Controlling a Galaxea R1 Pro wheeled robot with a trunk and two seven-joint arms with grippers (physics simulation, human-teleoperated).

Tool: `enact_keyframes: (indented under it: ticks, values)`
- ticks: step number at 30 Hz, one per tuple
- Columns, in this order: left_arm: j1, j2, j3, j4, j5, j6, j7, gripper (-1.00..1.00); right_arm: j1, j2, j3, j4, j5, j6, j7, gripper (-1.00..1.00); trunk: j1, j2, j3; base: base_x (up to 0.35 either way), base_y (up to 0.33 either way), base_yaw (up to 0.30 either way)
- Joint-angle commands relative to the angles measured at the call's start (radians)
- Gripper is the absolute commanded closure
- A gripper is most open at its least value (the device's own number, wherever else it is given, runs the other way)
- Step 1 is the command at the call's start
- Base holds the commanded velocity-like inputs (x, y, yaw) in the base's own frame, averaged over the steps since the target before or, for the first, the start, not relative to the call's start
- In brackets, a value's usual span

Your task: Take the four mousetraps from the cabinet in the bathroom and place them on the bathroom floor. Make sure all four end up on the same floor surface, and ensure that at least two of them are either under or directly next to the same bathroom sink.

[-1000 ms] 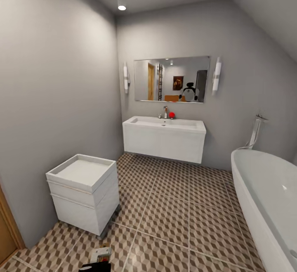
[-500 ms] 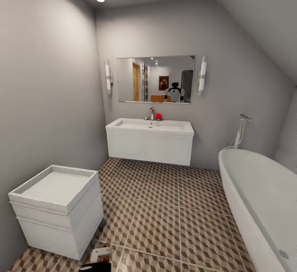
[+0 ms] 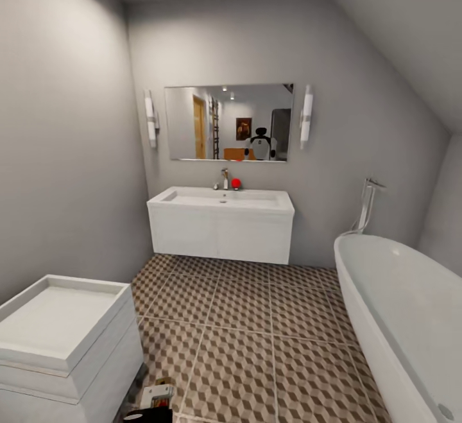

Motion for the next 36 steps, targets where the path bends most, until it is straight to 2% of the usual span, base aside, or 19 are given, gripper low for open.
enact_keyframes:
  ticks: [1,8,21,36]
  values:
    - [-0.001,0.001,-0.006,0.001,0.007,-0.003,0.005,1.00,-0.002,0.001,-0.006,0.003,0.000,-0.003,-0.002,1.00,0.001,-0.001,-0.001,0.323,0.000,-0.001]
    - [-0.001,0.001,-0.006,0.001,0.007,-0.003,0.005,1.00,-0.002,0.001,-0.006,0.003,0.000,-0.004,-0.002,1.00,0.001,-0.001,-0.001,0.324,0.000,-0.011]
    - [-0.001,-0.001,-0.006,0.001,0.007,-0.003,0.005,1.00,-0.002,0.001,-0.007,0.003,0.000,-0.003,-0.002,1.00,0.001,-0.001,-0.001,0.324,0.000,-0.242]
    - [-0.001,0.011,0.000,-0.004,0.017,0.005,0.005,1.00,-0.002,-0.005,-0.004,0.001,0.009,-0.002,-0.010,1.00,0.001,-0.001,-0.001,0.324,0.000,-0.018]
